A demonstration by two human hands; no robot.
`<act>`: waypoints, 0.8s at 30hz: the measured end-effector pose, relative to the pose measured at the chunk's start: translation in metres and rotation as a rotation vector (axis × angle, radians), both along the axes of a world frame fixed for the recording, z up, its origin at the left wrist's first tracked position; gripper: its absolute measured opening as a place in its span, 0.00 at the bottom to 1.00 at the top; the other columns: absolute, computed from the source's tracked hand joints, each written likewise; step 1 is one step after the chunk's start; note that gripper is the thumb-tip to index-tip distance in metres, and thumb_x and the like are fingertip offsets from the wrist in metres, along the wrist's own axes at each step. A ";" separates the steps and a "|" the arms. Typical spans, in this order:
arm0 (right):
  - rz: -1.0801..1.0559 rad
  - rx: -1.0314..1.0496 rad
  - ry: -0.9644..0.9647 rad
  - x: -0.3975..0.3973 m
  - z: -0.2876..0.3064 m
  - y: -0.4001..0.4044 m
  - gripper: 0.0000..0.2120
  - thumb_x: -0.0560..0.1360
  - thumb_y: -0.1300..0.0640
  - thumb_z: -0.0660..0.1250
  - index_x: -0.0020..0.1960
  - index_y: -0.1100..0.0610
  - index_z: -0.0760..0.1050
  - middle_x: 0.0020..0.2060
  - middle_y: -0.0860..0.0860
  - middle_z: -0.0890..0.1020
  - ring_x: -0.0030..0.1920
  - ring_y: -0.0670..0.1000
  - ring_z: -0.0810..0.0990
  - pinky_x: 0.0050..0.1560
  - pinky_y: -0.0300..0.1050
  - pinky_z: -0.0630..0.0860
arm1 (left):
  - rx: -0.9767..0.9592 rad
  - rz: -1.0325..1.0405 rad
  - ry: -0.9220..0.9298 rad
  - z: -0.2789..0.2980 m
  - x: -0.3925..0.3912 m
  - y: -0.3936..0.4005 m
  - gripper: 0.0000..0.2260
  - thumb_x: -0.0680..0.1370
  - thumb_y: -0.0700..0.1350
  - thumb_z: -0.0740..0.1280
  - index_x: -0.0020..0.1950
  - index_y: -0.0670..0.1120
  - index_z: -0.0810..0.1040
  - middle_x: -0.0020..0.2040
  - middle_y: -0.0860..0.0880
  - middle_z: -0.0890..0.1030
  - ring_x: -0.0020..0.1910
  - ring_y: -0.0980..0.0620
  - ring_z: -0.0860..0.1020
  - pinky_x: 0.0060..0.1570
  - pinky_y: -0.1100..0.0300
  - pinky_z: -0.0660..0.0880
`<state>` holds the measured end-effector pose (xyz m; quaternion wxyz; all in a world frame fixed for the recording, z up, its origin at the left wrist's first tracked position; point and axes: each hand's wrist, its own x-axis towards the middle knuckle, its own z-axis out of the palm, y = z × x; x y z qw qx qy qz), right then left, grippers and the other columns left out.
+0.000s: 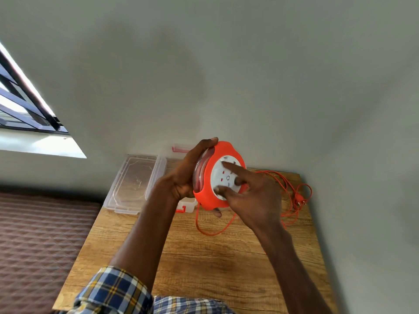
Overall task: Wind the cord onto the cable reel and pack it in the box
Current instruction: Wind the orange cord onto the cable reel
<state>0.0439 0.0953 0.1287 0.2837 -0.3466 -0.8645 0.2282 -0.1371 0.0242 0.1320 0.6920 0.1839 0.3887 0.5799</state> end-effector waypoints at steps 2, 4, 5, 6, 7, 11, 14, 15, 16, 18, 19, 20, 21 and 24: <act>-0.166 -0.091 0.090 -0.009 -0.001 -0.007 0.31 0.69 0.23 0.66 0.65 0.39 0.80 0.43 0.40 0.87 0.41 0.38 0.84 0.39 0.39 0.80 | -0.008 0.034 0.014 0.003 0.005 0.003 0.28 0.80 0.67 0.64 0.62 0.45 0.86 0.59 0.39 0.85 0.55 0.39 0.85 0.56 0.43 0.82; -0.216 -0.038 0.091 -0.011 -0.003 -0.008 0.32 0.72 0.24 0.64 0.63 0.45 0.82 0.44 0.45 0.88 0.42 0.44 0.86 0.41 0.44 0.82 | -0.025 0.069 0.029 0.004 0.010 0.005 0.28 0.78 0.67 0.64 0.59 0.46 0.88 0.57 0.40 0.86 0.52 0.41 0.86 0.52 0.45 0.84; -0.198 -0.006 0.082 -0.010 -0.003 -0.007 0.32 0.73 0.24 0.63 0.64 0.45 0.82 0.43 0.45 0.88 0.42 0.45 0.86 0.41 0.44 0.81 | -0.025 0.078 0.025 0.004 0.011 0.004 0.28 0.78 0.67 0.64 0.59 0.46 0.88 0.57 0.40 0.86 0.52 0.40 0.86 0.52 0.45 0.84; -0.168 0.001 0.089 -0.006 -0.003 -0.004 0.30 0.74 0.26 0.63 0.64 0.45 0.82 0.43 0.45 0.88 0.42 0.45 0.85 0.40 0.43 0.80 | -0.016 0.077 0.014 0.004 0.011 0.004 0.28 0.78 0.67 0.64 0.60 0.45 0.87 0.57 0.40 0.86 0.52 0.40 0.86 0.52 0.45 0.84; -0.128 0.002 0.104 -0.002 -0.002 -0.001 0.28 0.75 0.28 0.65 0.66 0.44 0.81 0.45 0.44 0.87 0.44 0.44 0.84 0.40 0.41 0.79 | -0.004 0.066 -0.001 0.004 0.011 0.003 0.29 0.78 0.67 0.65 0.61 0.45 0.86 0.58 0.40 0.85 0.52 0.40 0.85 0.52 0.44 0.84; 0.239 0.181 0.098 0.011 -0.009 0.015 0.23 0.77 0.58 0.73 0.68 0.38 0.78 0.65 0.44 0.75 0.59 0.48 0.75 0.48 0.34 0.72 | 0.023 0.019 -0.050 0.004 0.004 0.002 0.29 0.80 0.68 0.62 0.64 0.45 0.84 0.59 0.40 0.84 0.55 0.39 0.84 0.57 0.42 0.82; 0.341 0.123 0.060 0.014 -0.006 0.022 0.30 0.73 0.69 0.73 0.63 0.36 0.81 0.70 0.45 0.73 0.61 0.49 0.72 0.48 0.40 0.76 | 0.018 -0.022 -0.069 -0.002 0.003 -0.001 0.30 0.81 0.68 0.61 0.65 0.46 0.84 0.60 0.41 0.85 0.56 0.39 0.84 0.58 0.41 0.81; 0.332 0.123 0.035 0.014 -0.005 0.023 0.31 0.73 0.69 0.74 0.64 0.36 0.80 0.70 0.45 0.73 0.62 0.49 0.71 0.48 0.42 0.77 | 0.012 -0.037 -0.078 -0.003 0.002 -0.002 0.30 0.81 0.69 0.61 0.66 0.46 0.84 0.61 0.41 0.85 0.57 0.39 0.84 0.59 0.41 0.81; 0.320 0.127 0.007 0.015 -0.004 0.023 0.31 0.74 0.67 0.74 0.65 0.35 0.80 0.69 0.45 0.74 0.62 0.49 0.70 0.49 0.44 0.77 | 0.013 -0.054 -0.083 -0.004 0.001 -0.003 0.31 0.80 0.69 0.62 0.67 0.46 0.84 0.61 0.41 0.85 0.57 0.39 0.84 0.59 0.40 0.80; 0.310 0.135 -0.055 0.015 -0.003 0.023 0.30 0.75 0.63 0.74 0.67 0.34 0.78 0.69 0.44 0.75 0.63 0.50 0.70 0.53 0.47 0.76 | 0.027 -0.086 -0.078 -0.005 -0.001 -0.003 0.31 0.80 0.69 0.62 0.67 0.46 0.84 0.61 0.41 0.85 0.58 0.39 0.84 0.61 0.40 0.80; 0.313 0.137 -0.081 0.015 -0.003 0.022 0.29 0.75 0.61 0.74 0.68 0.33 0.77 0.69 0.44 0.76 0.63 0.50 0.70 0.56 0.48 0.75 | 0.034 -0.097 -0.074 -0.004 -0.002 -0.003 0.31 0.80 0.69 0.62 0.67 0.46 0.84 0.61 0.41 0.85 0.58 0.39 0.84 0.61 0.40 0.80; 0.314 0.144 -0.102 0.014 -0.004 0.021 0.29 0.76 0.59 0.74 0.69 0.33 0.76 0.69 0.44 0.76 0.63 0.50 0.70 0.57 0.48 0.74 | 0.039 -0.106 -0.073 -0.004 -0.002 -0.004 0.31 0.80 0.70 0.62 0.67 0.46 0.84 0.62 0.41 0.85 0.59 0.39 0.84 0.61 0.39 0.80; 0.310 0.153 -0.115 0.013 -0.004 0.020 0.29 0.76 0.57 0.74 0.70 0.33 0.75 0.69 0.44 0.77 0.63 0.49 0.70 0.57 0.48 0.73 | 0.039 -0.110 -0.073 -0.004 -0.002 -0.004 0.31 0.80 0.70 0.62 0.67 0.47 0.84 0.62 0.41 0.85 0.59 0.39 0.84 0.61 0.39 0.80; 0.248 0.157 -0.098 0.013 -0.004 0.018 0.28 0.74 0.54 0.76 0.68 0.31 0.75 0.61 0.40 0.79 0.57 0.45 0.70 0.50 0.46 0.76 | 0.018 -0.072 -0.048 -0.005 0.000 -0.004 0.31 0.79 0.70 0.62 0.67 0.46 0.84 0.62 0.40 0.84 0.58 0.39 0.84 0.59 0.40 0.81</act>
